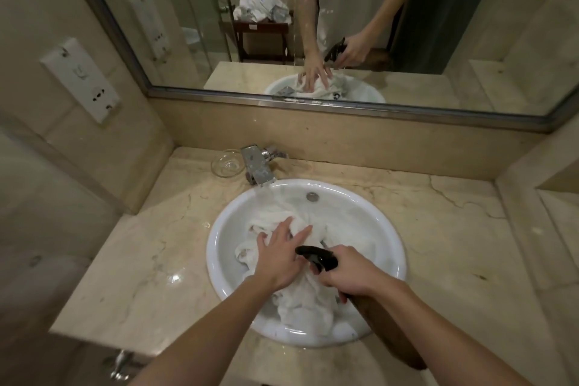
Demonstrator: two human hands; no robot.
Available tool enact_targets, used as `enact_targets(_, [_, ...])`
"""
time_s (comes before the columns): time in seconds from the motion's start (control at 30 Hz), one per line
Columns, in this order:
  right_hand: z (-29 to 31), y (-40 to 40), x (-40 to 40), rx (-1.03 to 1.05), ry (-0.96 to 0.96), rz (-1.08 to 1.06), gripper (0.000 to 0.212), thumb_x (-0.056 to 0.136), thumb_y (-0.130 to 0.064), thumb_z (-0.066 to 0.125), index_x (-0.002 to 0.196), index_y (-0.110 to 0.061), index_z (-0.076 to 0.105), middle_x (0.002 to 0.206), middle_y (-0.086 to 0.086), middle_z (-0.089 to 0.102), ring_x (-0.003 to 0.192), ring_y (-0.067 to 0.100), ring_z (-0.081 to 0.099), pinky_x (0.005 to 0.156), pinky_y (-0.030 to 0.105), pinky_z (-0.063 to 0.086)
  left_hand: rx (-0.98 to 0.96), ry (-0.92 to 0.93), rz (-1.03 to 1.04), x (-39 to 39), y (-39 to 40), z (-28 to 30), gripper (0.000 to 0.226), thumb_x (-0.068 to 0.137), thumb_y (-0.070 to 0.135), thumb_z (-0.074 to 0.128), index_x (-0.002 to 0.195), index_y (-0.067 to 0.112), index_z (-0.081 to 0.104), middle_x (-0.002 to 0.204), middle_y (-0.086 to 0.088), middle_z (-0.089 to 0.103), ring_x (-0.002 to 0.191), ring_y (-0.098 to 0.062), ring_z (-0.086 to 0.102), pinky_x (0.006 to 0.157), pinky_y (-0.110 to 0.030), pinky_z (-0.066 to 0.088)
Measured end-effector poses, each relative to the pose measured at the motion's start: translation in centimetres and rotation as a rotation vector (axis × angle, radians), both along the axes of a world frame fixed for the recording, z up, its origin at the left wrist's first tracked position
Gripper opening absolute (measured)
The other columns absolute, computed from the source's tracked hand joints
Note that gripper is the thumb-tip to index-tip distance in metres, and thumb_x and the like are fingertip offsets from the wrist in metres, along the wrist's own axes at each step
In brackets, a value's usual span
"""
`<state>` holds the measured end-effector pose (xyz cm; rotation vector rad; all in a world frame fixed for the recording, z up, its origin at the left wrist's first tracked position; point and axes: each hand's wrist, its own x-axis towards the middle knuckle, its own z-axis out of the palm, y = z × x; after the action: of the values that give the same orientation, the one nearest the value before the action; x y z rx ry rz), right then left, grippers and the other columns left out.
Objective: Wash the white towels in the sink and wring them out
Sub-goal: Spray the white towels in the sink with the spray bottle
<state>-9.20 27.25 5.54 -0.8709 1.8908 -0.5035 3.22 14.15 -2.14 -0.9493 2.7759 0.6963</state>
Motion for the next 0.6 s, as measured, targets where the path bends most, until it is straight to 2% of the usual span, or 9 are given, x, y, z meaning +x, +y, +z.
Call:
enact_targets(0.1, [-0.1, -0.1, 0.3, 0.036, 0.080, 0.020, 0.012, 0.070, -0.019, 0.059, 0.080, -0.021, 0.064, 0.078, 0.002, 0.069, 0.051, 0.026, 0.070, 0.060, 0.034, 0.057, -0.006, 0.013, -0.002, 0.3, -0.4, 0.2, 0.053, 0.102, 0.041, 0.037, 0.153, 0.044, 0.022, 0.166, -0.002, 0.005, 0.148, -0.015, 0.017, 0.117, -0.053, 0.002])
enact_targets(0.17, [-0.2, -0.1, 0.2, 0.065, 0.159, 0.001, 0.008, 0.069, -0.021, 0.057, 0.075, -0.020, 0.060, 0.079, 0.002, 0.070, 0.051, 0.024, 0.070, 0.064, 0.032, 0.057, 0.021, 0.034, 0.031, 1.0, -0.7, 0.0, 0.060, 0.099, 0.047, 0.043, 0.154, 0.043, 0.019, 0.166, 0.003, 0.007, 0.149, -0.012, 0.015, 0.117, -0.051, 0.007])
enact_targets(0.27, [-0.1, 0.2, -0.4, 0.113, 0.184, -0.043, 0.013, 0.071, -0.025, 0.057, 0.081, -0.021, 0.063, 0.081, -0.001, 0.070, 0.056, 0.021, 0.071, 0.075, 0.035, 0.058, 0.119, 0.136, 0.295, 2.8, -1.7, -0.8, 0.096, 0.078, 0.075, 0.059, 0.155, 0.042, 0.012, 0.165, 0.012, 0.005, 0.150, -0.014, 0.008, 0.118, -0.053, 0.018])
enact_targets(0.33, [-0.3, 0.4, -0.8, 0.139, 0.118, -0.077, 0.016, 0.072, -0.024, 0.058, 0.085, -0.021, 0.066, 0.078, -0.003, 0.068, 0.053, 0.022, 0.071, 0.073, 0.037, 0.057, 0.390, 0.197, 0.571, 4.3, -2.7, -2.2, 0.116, 0.060, 0.084, 0.069, 0.154, 0.041, 0.016, 0.163, 0.003, 0.018, 0.147, -0.021, 0.023, 0.118, -0.049, 0.028])
enact_targets(0.37, [-0.5, 0.4, -0.9, 0.146, 0.099, -0.085, 0.017, 0.071, -0.024, 0.058, 0.085, -0.021, 0.067, 0.078, -0.004, 0.068, 0.053, 0.023, 0.071, 0.073, 0.039, 0.057, 0.615, 0.259, 0.706, 4.8, -3.1, -3.1, 0.117, 0.055, 0.084, 0.073, 0.152, 0.038, 0.026, 0.156, -0.003, 0.036, 0.138, -0.023, 0.041, 0.114, -0.047, 0.037])
enact_targets(0.4, [-0.5, 0.5, -0.8, 0.145, 0.090, -0.092, 0.018, 0.069, -0.024, 0.058, 0.085, -0.021, 0.067, 0.078, -0.004, 0.067, 0.054, 0.025, 0.072, 0.075, 0.042, 0.058, 0.845, 0.312, 0.836, 5.1, -3.3, -3.9, 0.115, 0.053, 0.083, 0.075, 0.148, 0.033, 0.037, 0.141, -0.005, 0.055, 0.124, -0.024, 0.057, 0.107, -0.047, 0.045])
enact_targets(0.47, [-0.5, 0.7, -0.8, 0.135, 0.075, -0.127, 0.020, 0.066, -0.024, 0.058, 0.084, -0.022, 0.068, 0.079, -0.004, 0.067, 0.055, 0.026, 0.072, 0.076, 0.045, 0.060, 1.148, 0.356, 1.029, 4.8, -3.6, -4.8, 0.107, 0.049, 0.086, 0.075, 0.136, 0.028, 0.053, 0.118, -0.004, 0.071, 0.103, -0.026, 0.070, 0.096, -0.048, 0.054])
enact_targets(0.53, [-0.3, 0.8, -1.1, 0.137, 0.070, -0.184, 0.018, 0.067, -0.021, 0.058, 0.082, -0.021, 0.068, 0.078, -0.003, 0.065, 0.053, 0.026, 0.070, 0.071, 0.042, 0.059, 1.191, 0.343, 1.066, 3.8, -4.1, -5.1, 0.105, 0.044, 0.085, 0.078, 0.130, 0.029, 0.058, 0.111, -0.005, 0.073, 0.098, -0.028, 0.071, 0.092, -0.049, 0.055])
enact_targets(0.6, [0.0, 0.9, -1.5, 0.126, 0.067, -0.256, 0.024, 0.065, -0.021, 0.058, 0.086, -0.017, 0.068, 0.078, 0.000, 0.064, 0.049, 0.027, 0.068, 0.065, 0.041, 0.056, 1.158, 0.294, 1.065, 3.2, -4.4, -5.5, 0.111, 0.041, 0.078, 0.085, 0.132, 0.023, 0.056, 0.109, -0.007, 0.072, 0.094, -0.030, 0.070, 0.087, -0.048, 0.057])
